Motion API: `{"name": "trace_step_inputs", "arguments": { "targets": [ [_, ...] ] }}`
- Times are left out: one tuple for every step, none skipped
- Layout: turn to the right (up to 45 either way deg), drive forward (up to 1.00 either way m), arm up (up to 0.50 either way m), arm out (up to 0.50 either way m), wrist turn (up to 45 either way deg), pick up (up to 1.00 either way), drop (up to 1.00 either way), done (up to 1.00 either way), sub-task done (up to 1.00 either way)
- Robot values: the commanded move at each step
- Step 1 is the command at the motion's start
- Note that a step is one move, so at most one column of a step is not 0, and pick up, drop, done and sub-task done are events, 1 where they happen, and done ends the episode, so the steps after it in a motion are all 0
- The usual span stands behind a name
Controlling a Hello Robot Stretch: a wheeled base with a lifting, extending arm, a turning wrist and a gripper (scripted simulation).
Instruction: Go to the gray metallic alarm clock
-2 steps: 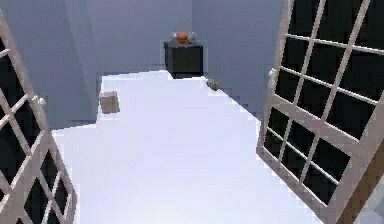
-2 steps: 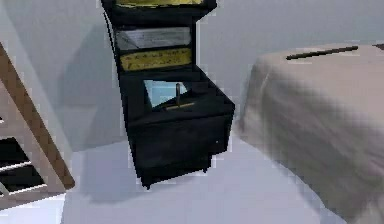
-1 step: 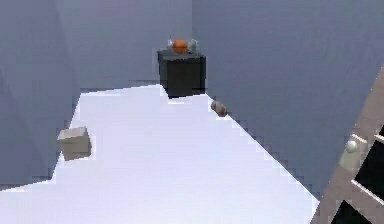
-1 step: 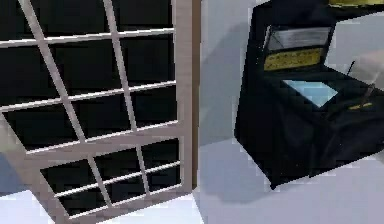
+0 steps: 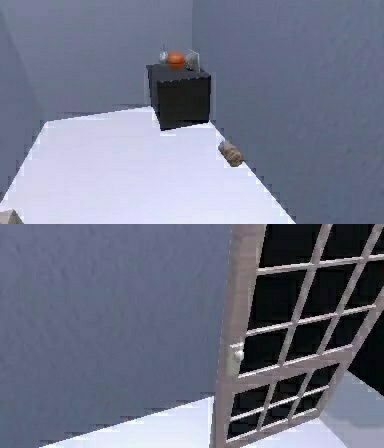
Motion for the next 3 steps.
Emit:
{"name": "trace_step_inputs", "arguments": {
  "targets": [
    [0.0,1.0,0.0,0.0,0.0,0.0,0.0,0.0,0.0],
    [-3.0,0.0,0.0,0.0,0.0,0.0,0.0,0.0,0.0],
    [0.0,0.9,0.0,0.0,0.0,0.0,0.0,0.0,0.0]
  ]
}}
